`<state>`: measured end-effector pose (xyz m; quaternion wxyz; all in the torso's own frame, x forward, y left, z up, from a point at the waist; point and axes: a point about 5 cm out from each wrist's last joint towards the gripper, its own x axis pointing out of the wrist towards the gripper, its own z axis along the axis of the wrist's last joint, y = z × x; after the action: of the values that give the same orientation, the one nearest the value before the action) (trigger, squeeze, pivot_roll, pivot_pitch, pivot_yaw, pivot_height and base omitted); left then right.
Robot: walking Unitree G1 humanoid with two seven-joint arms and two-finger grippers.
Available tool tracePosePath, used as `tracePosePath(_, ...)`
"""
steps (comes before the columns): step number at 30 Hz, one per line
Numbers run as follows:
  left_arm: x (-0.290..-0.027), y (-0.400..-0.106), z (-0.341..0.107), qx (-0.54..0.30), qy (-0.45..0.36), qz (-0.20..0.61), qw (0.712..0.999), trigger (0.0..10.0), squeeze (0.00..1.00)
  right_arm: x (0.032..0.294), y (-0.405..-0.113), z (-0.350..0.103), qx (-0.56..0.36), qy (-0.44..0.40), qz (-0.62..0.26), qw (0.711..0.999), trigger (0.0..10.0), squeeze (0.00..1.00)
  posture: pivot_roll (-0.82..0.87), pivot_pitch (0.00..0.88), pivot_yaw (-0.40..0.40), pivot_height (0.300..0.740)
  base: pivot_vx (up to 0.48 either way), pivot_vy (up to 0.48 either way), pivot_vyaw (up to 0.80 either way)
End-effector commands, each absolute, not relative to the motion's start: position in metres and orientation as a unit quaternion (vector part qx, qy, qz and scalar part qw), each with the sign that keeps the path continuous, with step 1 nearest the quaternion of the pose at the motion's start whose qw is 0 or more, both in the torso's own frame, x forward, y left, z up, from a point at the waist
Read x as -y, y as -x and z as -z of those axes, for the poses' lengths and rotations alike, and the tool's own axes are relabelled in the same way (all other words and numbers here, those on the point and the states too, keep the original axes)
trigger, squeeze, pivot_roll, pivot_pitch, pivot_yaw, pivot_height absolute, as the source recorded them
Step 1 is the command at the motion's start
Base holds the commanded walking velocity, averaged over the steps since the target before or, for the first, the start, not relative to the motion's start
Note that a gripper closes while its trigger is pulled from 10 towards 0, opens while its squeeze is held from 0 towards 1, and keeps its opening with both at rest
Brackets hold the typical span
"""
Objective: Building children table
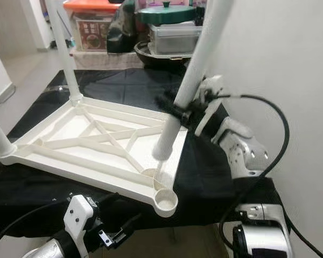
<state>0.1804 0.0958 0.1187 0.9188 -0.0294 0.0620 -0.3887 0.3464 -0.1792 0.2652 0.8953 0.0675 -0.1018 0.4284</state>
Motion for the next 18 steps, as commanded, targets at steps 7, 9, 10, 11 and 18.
tracePosePath(7,-0.097,-0.180,-0.117,-0.063,0.023,0.383,0.921,10.0,0.00,0.170,-0.305,-0.245,0.038,-0.030,-0.598,0.800,10.0,0.00,0.05,0.044,-0.028,0.740,0.000,0.000,0.00)
tracePosePath(9,-0.097,-0.179,-0.117,-0.065,0.022,0.385,0.920,10.0,0.00,0.173,-0.297,-0.245,0.028,-0.045,-0.631,0.774,10.0,0.00,0.05,0.048,-0.026,0.740,0.000,0.000,0.00)
tracePosePath(10,-0.097,-0.179,-0.117,-0.065,0.023,0.386,0.920,10.0,0.00,0.174,-0.296,-0.246,0.026,-0.046,-0.635,0.770,10.0,0.00,0.05,0.048,-0.026,0.740,0.000,0.000,0.00)
tracePosePath(11,-0.097,-0.179,-0.117,-0.065,0.023,0.386,0.920,10.0,0.00,0.174,-0.296,-0.246,0.026,-0.046,-0.635,0.770,10.0,0.00,0.05,0.048,-0.026,0.740,0.000,0.000,0.00)
tracePosePath(18,-0.096,-0.179,-0.117,-0.065,0.023,0.389,0.919,10.0,0.00,0.173,-0.299,-0.241,0.014,-0.042,-0.630,0.775,10.0,0.00,0.05,0.054,-0.027,0.740,0.000,0.000,0.00)
